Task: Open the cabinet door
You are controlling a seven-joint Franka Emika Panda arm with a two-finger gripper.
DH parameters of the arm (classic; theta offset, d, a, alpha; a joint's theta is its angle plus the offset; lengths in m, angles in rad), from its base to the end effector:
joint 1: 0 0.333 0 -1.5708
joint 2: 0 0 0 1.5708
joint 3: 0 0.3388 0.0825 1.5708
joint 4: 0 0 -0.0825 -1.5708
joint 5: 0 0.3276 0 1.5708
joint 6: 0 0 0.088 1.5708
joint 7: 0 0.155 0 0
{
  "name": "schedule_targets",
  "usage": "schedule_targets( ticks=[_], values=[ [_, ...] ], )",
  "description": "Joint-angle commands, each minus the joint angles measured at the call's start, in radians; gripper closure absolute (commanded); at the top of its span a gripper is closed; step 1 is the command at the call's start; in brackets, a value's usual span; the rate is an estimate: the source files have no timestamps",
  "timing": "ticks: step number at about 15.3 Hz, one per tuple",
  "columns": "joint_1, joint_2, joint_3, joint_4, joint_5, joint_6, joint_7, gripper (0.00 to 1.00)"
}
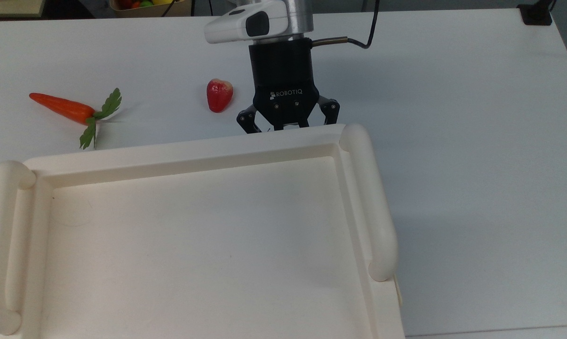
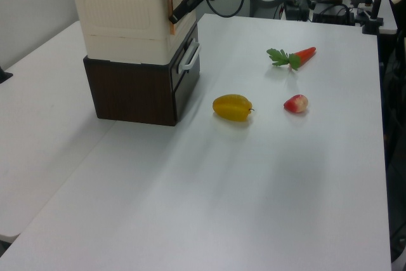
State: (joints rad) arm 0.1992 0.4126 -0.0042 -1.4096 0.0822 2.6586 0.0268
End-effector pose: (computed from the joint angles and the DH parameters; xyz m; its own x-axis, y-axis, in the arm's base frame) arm 0.7095 0.1403 0.5701 0.6749 0.0335 0.7371 0.1554 -0.9830 -0.0976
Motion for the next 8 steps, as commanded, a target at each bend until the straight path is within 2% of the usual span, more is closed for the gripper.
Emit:
schedule_targets(
  ticks=[1, 3, 8],
  values=[
    [-0.009, -0.023, -0.006, -0.011, -0.019, 0.001, 0.021, 1.00],
    [-0.010, -0.060, -0.006, -0.052, -0.016, -0.026, 0.019, 1.00],
    [-0.026, -0.112, -0.006, -0.055, -0.004, -0.263, -0.022, 1.00]
  ],
)
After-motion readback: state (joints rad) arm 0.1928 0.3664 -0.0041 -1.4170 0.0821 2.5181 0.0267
